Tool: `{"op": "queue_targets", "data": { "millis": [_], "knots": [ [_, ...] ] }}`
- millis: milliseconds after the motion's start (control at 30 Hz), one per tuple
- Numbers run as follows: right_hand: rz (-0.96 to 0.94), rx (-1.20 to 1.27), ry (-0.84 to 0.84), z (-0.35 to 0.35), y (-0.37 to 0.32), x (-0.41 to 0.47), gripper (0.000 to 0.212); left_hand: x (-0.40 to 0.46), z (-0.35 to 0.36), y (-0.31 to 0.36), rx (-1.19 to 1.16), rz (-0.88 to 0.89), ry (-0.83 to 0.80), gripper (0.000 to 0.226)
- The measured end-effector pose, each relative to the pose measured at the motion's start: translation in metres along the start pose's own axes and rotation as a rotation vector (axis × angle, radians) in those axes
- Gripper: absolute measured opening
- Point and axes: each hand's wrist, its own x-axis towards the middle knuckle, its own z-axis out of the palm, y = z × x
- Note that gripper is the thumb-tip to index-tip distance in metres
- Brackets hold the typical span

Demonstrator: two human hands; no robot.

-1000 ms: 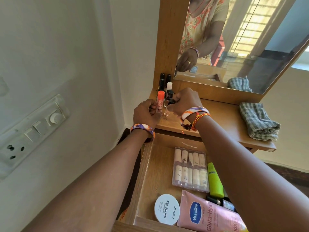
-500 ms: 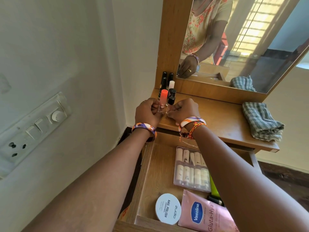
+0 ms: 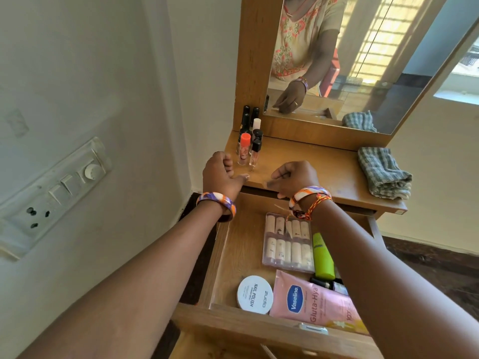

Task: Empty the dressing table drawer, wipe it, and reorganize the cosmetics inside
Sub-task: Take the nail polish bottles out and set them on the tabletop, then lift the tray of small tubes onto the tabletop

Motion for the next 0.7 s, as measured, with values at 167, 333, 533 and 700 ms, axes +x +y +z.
{"op": "queue_targets", "data": {
  "millis": [167, 333, 533, 700],
  "knots": [
    [0.012, -0.065, -0.106, -0.006, 0.025, -0.035, 0.019, -0.044, -0.003, 0.003, 0.056, 0.024, 0.053, 0.032],
    [0.189, -0.25, -0.124, -0.007, 0.068, -0.051, 0.019, -0.074, 0.01, -0.004, 0.156, -0.155, -0.32, 0.028],
    [0.3, -0.296, -0.117, -0.012, 0.103, -0.066, 0.032, -0.093, 0.032, -0.001, 0.333, -0.39, -0.6, 0.049],
    [0.338, -0.251, -0.107, -0.011, 0.108, -0.07, 0.036, -0.099, 0.042, 0.004, 0.384, -0.437, -0.688, 0.034]
  ]
}}
